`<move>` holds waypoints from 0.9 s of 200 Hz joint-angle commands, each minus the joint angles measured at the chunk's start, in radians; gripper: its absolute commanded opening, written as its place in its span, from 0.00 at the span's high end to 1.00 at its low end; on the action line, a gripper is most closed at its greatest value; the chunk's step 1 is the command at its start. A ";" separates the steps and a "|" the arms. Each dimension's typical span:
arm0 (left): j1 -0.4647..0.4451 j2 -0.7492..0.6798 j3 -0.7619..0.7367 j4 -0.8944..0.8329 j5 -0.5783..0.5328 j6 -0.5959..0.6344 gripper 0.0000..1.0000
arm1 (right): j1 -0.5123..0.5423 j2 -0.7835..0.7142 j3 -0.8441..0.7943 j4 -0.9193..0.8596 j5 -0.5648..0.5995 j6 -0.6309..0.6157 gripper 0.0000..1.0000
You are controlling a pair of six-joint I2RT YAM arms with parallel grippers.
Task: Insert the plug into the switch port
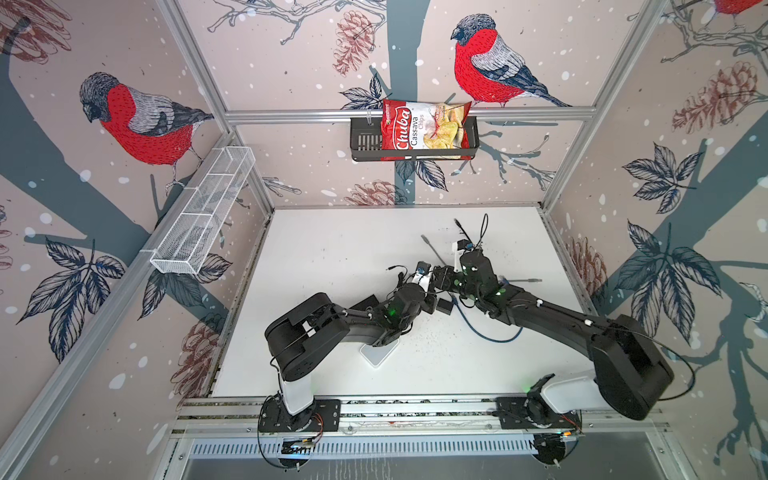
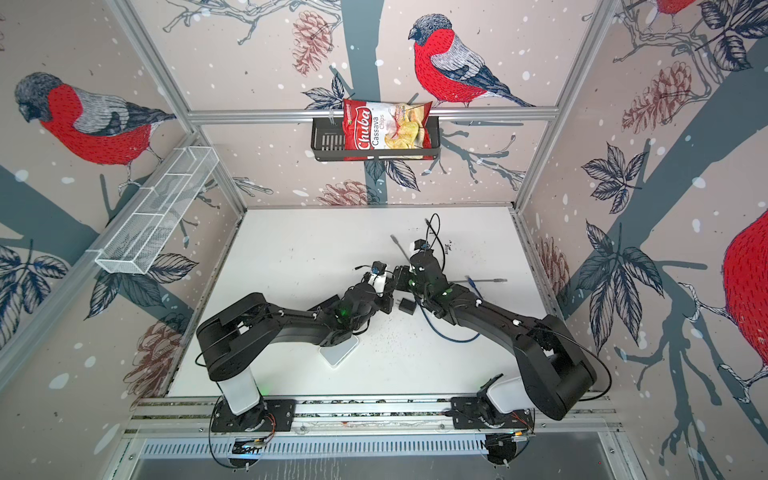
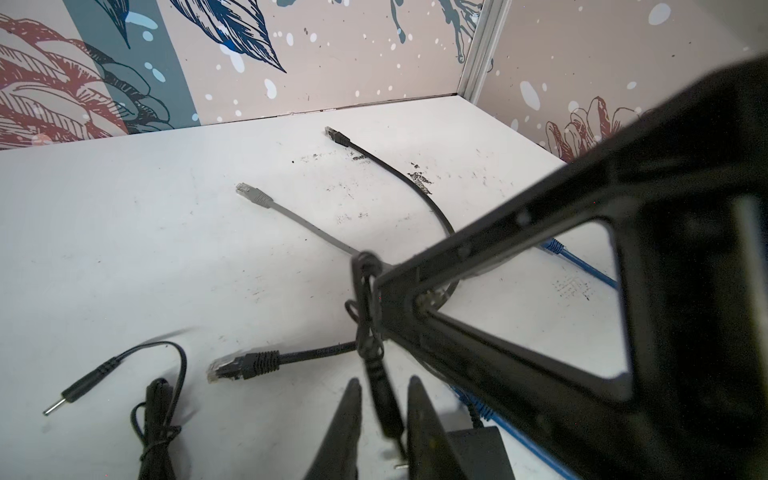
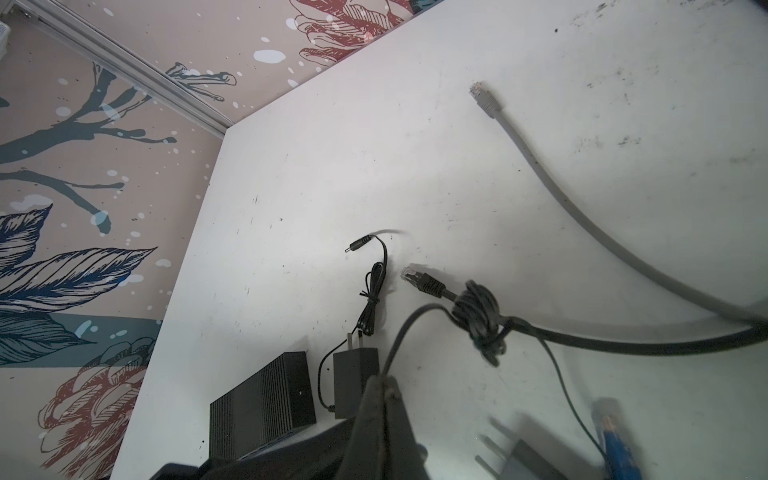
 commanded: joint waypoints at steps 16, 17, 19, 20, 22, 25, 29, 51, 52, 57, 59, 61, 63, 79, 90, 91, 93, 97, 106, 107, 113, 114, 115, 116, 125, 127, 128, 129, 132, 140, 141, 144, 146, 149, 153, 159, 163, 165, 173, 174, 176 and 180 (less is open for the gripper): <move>0.006 -0.007 -0.001 0.052 0.005 0.029 0.90 | 0.000 -0.011 -0.007 0.010 -0.004 -0.016 0.99; 0.007 -0.008 -0.001 0.053 0.005 0.029 0.91 | -0.001 -0.011 -0.006 0.009 -0.004 -0.016 1.00; 0.007 -0.009 -0.001 0.053 0.006 0.031 0.91 | -0.001 -0.011 -0.007 0.008 -0.004 -0.016 0.99; 0.007 -0.008 -0.001 0.053 0.006 0.032 0.91 | -0.001 -0.011 -0.006 0.009 -0.004 -0.016 1.00; 0.008 -0.009 -0.002 0.054 0.006 0.033 0.91 | 0.000 -0.012 -0.007 0.008 -0.003 -0.016 1.00; 0.009 -0.010 -0.003 0.054 0.006 0.036 0.92 | -0.001 -0.011 -0.008 0.008 -0.003 -0.016 1.00; 0.011 -0.013 -0.006 0.054 0.006 0.039 0.93 | -0.001 -0.012 -0.009 0.008 -0.003 -0.017 0.99; 0.016 -0.023 -0.014 0.049 0.006 0.055 0.97 | -0.002 -0.009 -0.008 -0.006 0.011 -0.025 0.99; 0.016 -0.023 -0.014 0.049 0.006 0.056 0.98 | -0.002 -0.009 -0.008 -0.007 0.012 -0.025 0.99; 0.018 -0.026 -0.020 0.052 0.007 0.060 0.98 | -0.003 -0.010 -0.007 -0.011 0.015 -0.029 0.99; 0.019 -0.028 -0.021 0.052 0.008 0.062 0.98 | -0.003 -0.010 -0.007 -0.012 0.016 -0.031 0.99; 0.019 -0.029 -0.023 0.053 0.009 0.065 0.98 | -0.004 -0.010 -0.006 -0.013 0.017 -0.033 0.99; 0.020 -0.032 -0.024 0.054 0.012 0.067 0.98 | -0.004 -0.009 -0.006 -0.015 0.017 -0.035 0.99; 0.028 -0.050 -0.037 0.048 0.027 0.098 0.98 | -0.017 -0.014 -0.002 -0.032 0.026 -0.071 0.94; 0.033 -0.069 -0.045 0.032 0.046 0.135 0.98 | -0.038 -0.017 0.009 -0.049 0.026 -0.115 0.90; 0.034 -0.071 -0.047 0.029 0.046 0.137 0.98 | -0.040 -0.018 0.011 -0.050 0.026 -0.119 0.89; 0.034 -0.075 -0.049 0.025 0.046 0.141 0.98 | -0.045 -0.018 0.013 -0.053 0.025 -0.128 0.88; 0.036 -0.082 -0.054 0.017 0.041 0.147 0.98 | -0.053 -0.017 0.017 -0.054 0.022 -0.148 0.85; 0.040 -0.107 -0.068 0.002 0.048 0.180 0.98 | -0.067 -0.013 0.029 -0.050 0.014 -0.210 0.78; 0.040 -0.111 -0.070 0.001 0.050 0.184 0.98 | -0.067 -0.013 0.029 -0.050 0.014 -0.210 0.78; 0.043 -0.129 -0.081 -0.007 0.067 0.210 0.97 | -0.071 -0.006 0.037 -0.042 0.006 -0.258 0.71; 0.044 -0.132 -0.084 -0.009 0.070 0.215 0.98 | -0.071 -0.005 0.039 -0.041 0.005 -0.267 0.70; 0.044 -0.134 -0.085 -0.010 0.074 0.219 0.97 | -0.071 -0.003 0.039 -0.039 0.003 -0.275 0.69; 0.044 -0.137 -0.086 -0.012 0.078 0.223 0.97 | -0.071 -0.003 0.040 -0.038 0.000 -0.283 0.68; 0.051 -0.161 -0.099 -0.032 0.107 0.252 0.96 | -0.070 0.010 0.052 -0.025 -0.013 -0.358 0.60; 0.052 -0.167 -0.102 -0.038 0.113 0.257 0.96 | -0.071 0.013 0.053 -0.022 -0.016 -0.372 0.59; 0.053 -0.169 -0.103 -0.039 0.118 0.259 0.95 | -0.071 0.015 0.053 -0.019 -0.019 -0.380 0.58; 0.053 -0.172 -0.104 -0.042 0.122 0.261 0.95 | -0.071 0.016 0.054 -0.015 -0.020 -0.390 0.58; 0.056 -0.178 -0.106 -0.052 0.132 0.269 0.95 | -0.071 0.018 0.052 -0.005 -0.023 -0.413 0.57; 0.060 -0.195 -0.110 -0.082 0.163 0.286 0.93 | -0.070 0.018 0.038 0.035 -0.032 -0.474 0.55; 0.061 -0.197 -0.110 -0.086 0.167 0.288 0.93 | -0.070 0.018 0.036 0.041 -0.033 -0.484 0.55; 0.063 -0.202 -0.108 -0.099 0.179 0.294 0.93 | -0.069 0.017 0.029 0.059 -0.037 -0.504 0.55; 0.064 -0.205 -0.109 -0.107 0.184 0.298 0.92 | -0.069 0.013 0.024 0.069 -0.040 -0.519 0.54; 0.065 -0.210 -0.109 -0.120 0.188 0.300 0.92 | -0.069 0.010 0.015 0.089 -0.043 -0.540 0.54; 0.066 -0.215 -0.109 -0.135 0.189 0.302 0.91 | -0.069 0.003 0.001 0.120 -0.049 -0.566 0.54; 0.068 -0.223 -0.111 -0.154 0.199 0.311 0.91 | -0.071 -0.006 -0.023 0.165 -0.066 -0.605 0.53; 0.071 -0.229 -0.112 -0.162 0.210 0.317 0.90 | -0.072 -0.011 -0.034 0.188 -0.077 -0.632 0.52; 0.072 -0.231 -0.113 -0.167 0.214 0.321 0.89 | -0.073 -0.014 -0.039 0.198 -0.080 -0.645 0.52; 0.074 -0.242 -0.119 -0.181 0.230 0.331 0.88 | -0.074 -0.021 -0.051 0.224 -0.091 -0.687 0.51; 0.076 -0.243 -0.121 -0.181 0.232 0.332 0.88 | -0.076 -0.022 -0.051 0.227 -0.093 -0.694 0.51; 0.076 -0.245 -0.123 -0.183 0.233 0.334 0.88 | -0.077 -0.022 -0.053 0.232 -0.094 -0.703 0.50; 0.077 -0.251 -0.127 -0.186 0.233 0.336 0.88 | -0.078 -0.022 -0.056 0.240 -0.099 -0.724 0.50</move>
